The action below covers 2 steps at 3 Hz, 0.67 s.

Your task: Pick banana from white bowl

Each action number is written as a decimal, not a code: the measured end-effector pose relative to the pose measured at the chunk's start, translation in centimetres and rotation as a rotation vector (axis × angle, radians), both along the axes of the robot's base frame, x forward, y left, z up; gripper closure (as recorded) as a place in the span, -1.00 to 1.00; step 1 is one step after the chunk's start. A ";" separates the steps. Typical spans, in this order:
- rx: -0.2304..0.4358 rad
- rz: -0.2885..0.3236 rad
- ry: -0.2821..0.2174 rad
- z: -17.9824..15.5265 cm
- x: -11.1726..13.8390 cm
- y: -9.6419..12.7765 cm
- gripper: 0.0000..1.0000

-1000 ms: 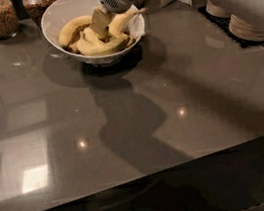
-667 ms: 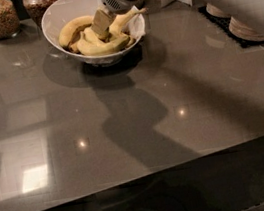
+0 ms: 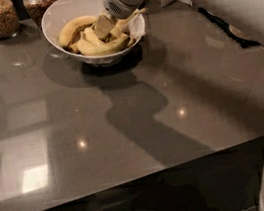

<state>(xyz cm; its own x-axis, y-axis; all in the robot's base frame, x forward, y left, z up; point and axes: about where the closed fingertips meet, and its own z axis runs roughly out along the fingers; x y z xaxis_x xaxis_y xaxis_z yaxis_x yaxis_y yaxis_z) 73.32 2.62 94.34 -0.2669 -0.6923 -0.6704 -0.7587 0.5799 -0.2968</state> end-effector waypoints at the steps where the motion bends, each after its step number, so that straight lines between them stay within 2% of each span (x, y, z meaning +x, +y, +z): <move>1: 0.003 0.008 0.013 -1.0 1.0 0.1 -0.16; 2: 0.009 0.015 0.027 -1.8 2.0 0.3 -0.12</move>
Offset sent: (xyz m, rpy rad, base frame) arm 0.0316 0.0018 -0.0244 0.0178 0.0389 0.0170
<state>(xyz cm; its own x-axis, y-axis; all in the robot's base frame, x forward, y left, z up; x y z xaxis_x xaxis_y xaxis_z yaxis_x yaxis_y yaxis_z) 75.32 2.95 92.54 -0.2751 -0.6904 -0.6691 -0.7750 0.5711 -0.2707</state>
